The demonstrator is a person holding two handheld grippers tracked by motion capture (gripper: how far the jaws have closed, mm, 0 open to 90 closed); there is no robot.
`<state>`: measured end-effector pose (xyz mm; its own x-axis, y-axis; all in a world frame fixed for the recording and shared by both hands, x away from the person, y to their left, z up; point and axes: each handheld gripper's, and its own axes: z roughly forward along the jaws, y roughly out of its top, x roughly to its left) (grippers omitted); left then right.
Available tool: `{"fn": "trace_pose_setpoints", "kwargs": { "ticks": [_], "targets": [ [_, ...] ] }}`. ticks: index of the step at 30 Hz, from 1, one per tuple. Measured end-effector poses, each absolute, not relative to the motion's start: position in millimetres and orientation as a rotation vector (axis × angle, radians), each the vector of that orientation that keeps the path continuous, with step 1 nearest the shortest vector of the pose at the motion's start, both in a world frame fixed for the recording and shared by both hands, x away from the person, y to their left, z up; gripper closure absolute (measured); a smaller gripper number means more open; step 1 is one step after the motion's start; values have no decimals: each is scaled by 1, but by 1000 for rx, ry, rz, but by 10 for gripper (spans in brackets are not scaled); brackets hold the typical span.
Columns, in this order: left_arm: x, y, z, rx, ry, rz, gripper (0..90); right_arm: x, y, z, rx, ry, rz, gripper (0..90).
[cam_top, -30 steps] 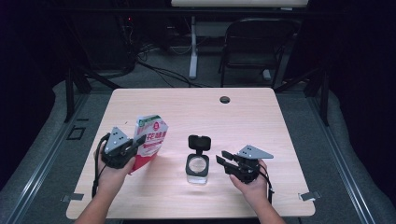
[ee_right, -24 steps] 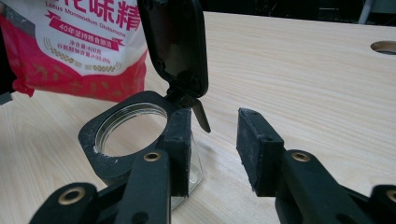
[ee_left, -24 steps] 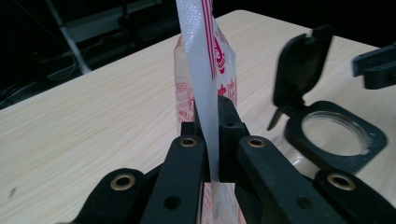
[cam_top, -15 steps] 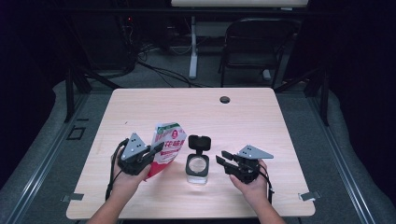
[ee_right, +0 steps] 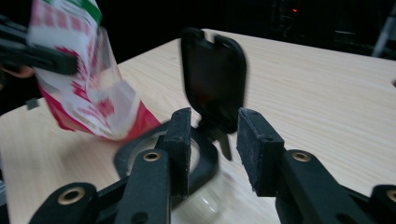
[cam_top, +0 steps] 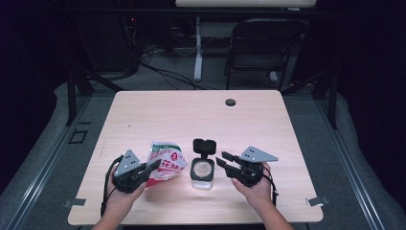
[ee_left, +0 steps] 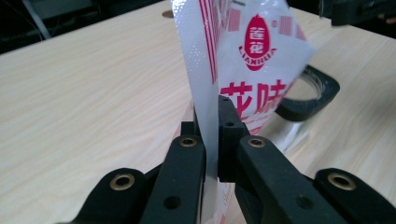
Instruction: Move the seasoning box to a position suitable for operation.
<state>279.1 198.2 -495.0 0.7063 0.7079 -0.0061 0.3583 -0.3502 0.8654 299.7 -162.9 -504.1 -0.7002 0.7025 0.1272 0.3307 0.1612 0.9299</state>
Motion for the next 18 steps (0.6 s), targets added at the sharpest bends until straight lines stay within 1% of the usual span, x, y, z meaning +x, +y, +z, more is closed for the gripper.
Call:
{"fn": "trace_pose_setpoints", "kwargs": {
  "ticks": [7, 18],
  "targets": [
    [269, 200, -506, 1973, 839, 455, 900, 298, -132, -493, 857, 2216, 1615, 617],
    [264, 195, -513, 1971, 849, 422, 900, 300, -95, -493, 779, 2354, 1697, 568]
  ]
}}
